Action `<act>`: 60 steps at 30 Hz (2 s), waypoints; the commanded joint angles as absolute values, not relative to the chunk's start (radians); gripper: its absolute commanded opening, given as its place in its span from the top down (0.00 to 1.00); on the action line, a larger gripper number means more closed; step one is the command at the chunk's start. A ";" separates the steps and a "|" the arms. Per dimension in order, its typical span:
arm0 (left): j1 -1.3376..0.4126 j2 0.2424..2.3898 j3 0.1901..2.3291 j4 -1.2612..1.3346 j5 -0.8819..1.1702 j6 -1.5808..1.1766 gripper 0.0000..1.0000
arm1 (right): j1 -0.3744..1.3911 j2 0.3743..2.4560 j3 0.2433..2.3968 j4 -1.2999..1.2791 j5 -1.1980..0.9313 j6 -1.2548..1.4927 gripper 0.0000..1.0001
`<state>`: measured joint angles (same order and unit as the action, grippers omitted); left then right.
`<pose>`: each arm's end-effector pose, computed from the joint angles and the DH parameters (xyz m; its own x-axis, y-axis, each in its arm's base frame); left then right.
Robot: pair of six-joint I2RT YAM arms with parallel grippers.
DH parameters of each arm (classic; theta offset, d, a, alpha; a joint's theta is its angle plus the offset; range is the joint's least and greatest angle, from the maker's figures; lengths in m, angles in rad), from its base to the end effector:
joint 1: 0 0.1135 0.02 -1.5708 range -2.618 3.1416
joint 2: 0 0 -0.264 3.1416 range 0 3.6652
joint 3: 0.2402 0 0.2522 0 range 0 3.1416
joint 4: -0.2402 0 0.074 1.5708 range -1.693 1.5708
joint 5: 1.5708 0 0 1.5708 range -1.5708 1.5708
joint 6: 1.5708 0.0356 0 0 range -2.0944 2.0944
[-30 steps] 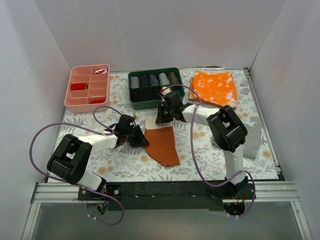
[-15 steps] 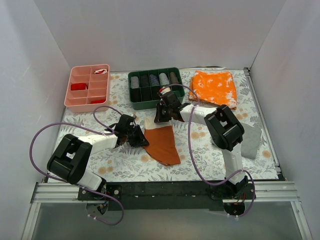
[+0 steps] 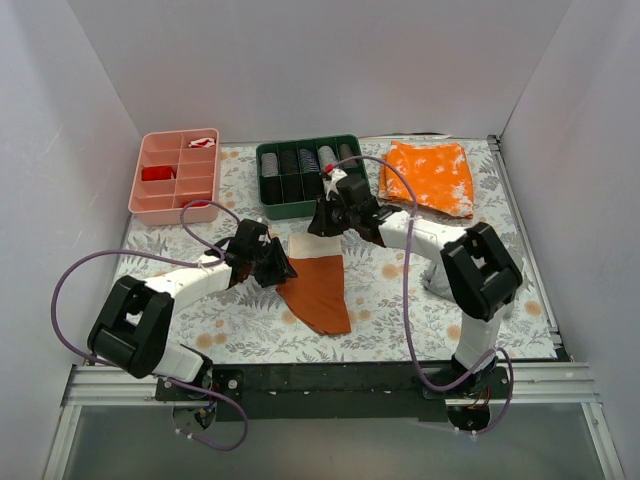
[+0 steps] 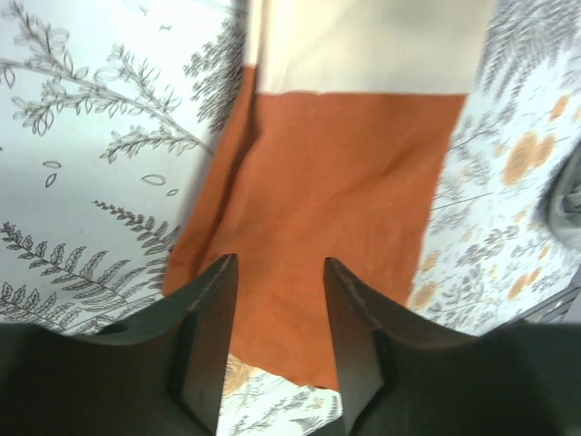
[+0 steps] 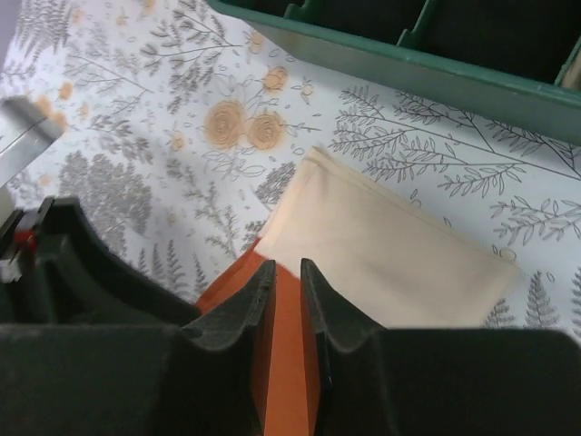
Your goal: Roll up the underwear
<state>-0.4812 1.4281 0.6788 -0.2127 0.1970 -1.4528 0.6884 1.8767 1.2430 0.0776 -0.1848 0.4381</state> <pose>0.2316 -0.1288 0.1626 -0.6349 -0.7671 0.0921 -0.6570 0.4733 -0.5868 0.3241 0.2751 0.2110 -0.6852 -0.0237 -0.7280 -0.5017 0.7399 0.4481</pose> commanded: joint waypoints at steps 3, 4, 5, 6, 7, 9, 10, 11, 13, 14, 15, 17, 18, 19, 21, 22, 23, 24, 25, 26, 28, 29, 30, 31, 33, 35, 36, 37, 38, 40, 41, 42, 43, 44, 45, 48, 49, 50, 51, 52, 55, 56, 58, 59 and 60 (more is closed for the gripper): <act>-0.482 1.345 0.793 -0.308 0.156 -1.425 0.51 | 0.709 1.686 1.091 0.034 -0.204 0.426 0.76; -0.482 1.335 0.798 -0.311 0.149 -1.422 0.50 | 0.713 1.668 1.065 0.026 -0.206 0.437 0.76; -0.482 1.330 0.802 -0.317 0.147 -1.422 0.49 | 0.728 1.652 1.008 0.018 -0.201 0.446 0.77; -0.482 1.325 0.811 -0.321 0.146 -1.420 0.47 | 0.735 1.619 0.977 0.018 -0.209 0.454 0.77; -0.482 1.324 0.818 -0.325 0.144 -1.416 0.45 | 0.745 1.602 0.950 0.020 -0.216 0.462 0.78; -0.482 1.322 0.833 -0.344 0.135 -1.414 0.44 | 0.782 1.553 0.875 0.018 -0.210 0.494 0.81; -0.482 1.322 0.834 -0.348 0.133 -1.413 0.43 | 0.805 1.537 0.849 0.020 -0.207 0.502 0.81; -0.482 1.319 0.836 -0.353 0.127 -1.414 0.41 | 0.819 1.508 0.829 0.021 -0.201 0.520 0.82; -0.482 1.315 0.836 -0.351 0.123 -1.414 0.39 | 0.848 1.485 0.773 0.026 -0.189 0.540 0.82; -0.482 1.315 0.836 -0.354 0.121 -1.413 0.39 | 0.856 1.470 0.759 0.028 -0.183 0.558 0.83; -0.482 1.315 0.836 -0.354 0.121 -1.411 0.38 | 0.865 1.460 0.732 0.028 -0.173 0.563 0.83; -0.482 1.319 0.839 -0.353 0.124 -1.407 0.37 | 0.885 1.447 0.709 0.023 -0.155 0.575 0.84; -0.482 1.327 0.844 -0.350 0.133 -1.404 0.37 | 0.890 1.442 0.700 0.021 -0.150 0.584 0.83; -0.482 1.334 0.856 -0.347 0.143 -1.398 0.37 | 0.897 1.439 0.684 0.017 -0.143 0.589 0.84; -0.482 1.363 0.874 -0.325 0.182 -1.381 0.37 | 0.905 1.425 0.672 0.002 -0.132 0.606 0.84; -0.482 1.380 0.891 -0.318 0.199 -1.375 0.37 | 0.914 1.417 0.652 0.002 -0.123 0.614 0.85; -0.482 1.403 0.931 -0.305 0.224 -1.365 0.37 | 0.919 1.396 0.641 0.003 -0.118 0.623 0.85; -0.482 1.425 0.952 -0.304 0.253 -1.359 0.38 | 0.923 1.385 0.628 0.006 -0.114 0.630 0.85; -0.483 1.477 0.974 -0.304 0.283 -1.359 0.37 | 0.928 1.372 0.617 0.008 -0.098 0.650 0.86; -0.486 1.500 1.015 -0.296 0.305 -1.359 0.38 | 0.930 1.349 0.597 0.008 -0.094 0.658 0.87; -0.495 1.579 1.060 -0.291 0.356 -1.358 0.39 | 0.933 1.324 0.580 0.006 -0.068 0.684 0.87; -0.502 1.603 1.081 -0.293 0.370 -1.358 0.39 | 0.933 1.298 0.562 0.005 -0.060 0.692 0.88; -0.511 1.632 1.122 -0.291 0.383 -1.356 0.39 | 0.934 1.284 0.555 0.005 -0.054 0.701 0.88; -0.514 1.656 1.141 -0.291 0.411 -1.353 0.40 | 0.936 1.270 0.546 0.003 -0.035 0.709 0.88; -0.526 1.727 1.190 -0.291 0.442 -1.351 0.41 | 0.936 1.236 0.526 0.008 -0.028 0.724 0.89; -0.531 1.784 1.213 -0.288 0.469 -1.344 0.42 | 0.937 1.224 0.522 0.015 -0.028 0.726 0.89; -0.535 1.798 1.221 -0.287 0.474 -1.342 0.42 | 0.939 1.224 0.525 0.017 -0.029 0.723 0.89; -0.538 1.816 1.233 -0.287 0.482 -1.341 0.43 | 0.940 1.229 0.525 0.028 -0.041 0.719 0.89; -0.540 1.830 1.241 -0.281 0.488 -1.336 0.43 | 0.942 1.242 0.529 0.032 -0.049 0.715 0.89; -0.546 1.867 1.255 -0.272 0.492 -1.328 0.44 | 0.948 1.262 0.541 0.040 -0.063 0.706 0.89; -0.546 1.876 1.259 -0.270 0.492 -1.325 0.44 | 0.951 1.284 0.546 0.041 -0.066 0.703 0.89; -0.549 1.891 1.264 -0.265 0.492 -1.322 0.44 | 0.953 1.295 0.552 0.041 -0.067 0.696 0.89; -0.551 1.897 1.267 -0.264 0.491 -1.322 0.45 | 0.960 1.304 0.564 0.043 -0.071 0.693 0.89; -0.551 1.902 1.267 -0.258 0.486 -1.321 0.45 | 0.963 1.322 0.569 0.041 -0.072 0.692 0.90; -0.554 1.905 1.266 -0.255 0.476 -1.319 0.45 | 0.966 1.333 0.572 0.041 -0.072 0.690 0.90; -0.554 1.914 1.259 -0.241 0.459 -1.321 0.46 | 0.974 1.359 0.578 0.025 -0.075 0.689 0.90; -0.552 1.922 1.261 -0.239 0.457 -1.321 0.46 | 0.980 1.364 0.580 0.017 -0.072 0.692 0.90; -0.552 1.925 1.261 -0.238 0.451 -1.321 0.46 | 0.983 1.371 0.581 0.006 -0.071 0.695 0.91; -0.552 1.928 1.261 -0.236 0.448 -1.322 0.47 | 0.988 1.374 0.583 -0.033 -0.069 0.695 0.91; -0.552 1.930 1.262 -0.236 0.433 -1.322 0.47 | 0.999 1.376 0.581 -0.046 -0.064 0.696 0.91; -0.552 1.942 1.267 -0.232 0.407 -1.325 0.48 | 1.028 1.374 0.574 -0.084 -0.055 0.706 0.92; -0.552 1.950 1.269 -0.232 0.399 -1.327 0.48 | 1.032 1.373 0.572 -0.090 -0.055 0.709 0.92; -0.552 1.959 1.278 -0.230 0.391 -1.331 0.49 | 1.046 1.374 0.574 -0.106 -0.057 0.712 0.92; -0.552 1.968 1.279 -0.232 0.381 -1.333 0.49 | 1.049 1.381 0.575 -0.113 -0.054 0.712 0.92; -0.552 1.973 1.282 -0.232 0.374 -1.336 0.49 | 1.052 1.382 0.584 -0.124 -0.052 0.715 0.92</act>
<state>-0.5495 1.9640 1.2415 -0.2501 0.4179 -1.3388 1.0298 1.3682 0.5556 -0.0322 -0.0654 0.7055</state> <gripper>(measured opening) 0.512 0.085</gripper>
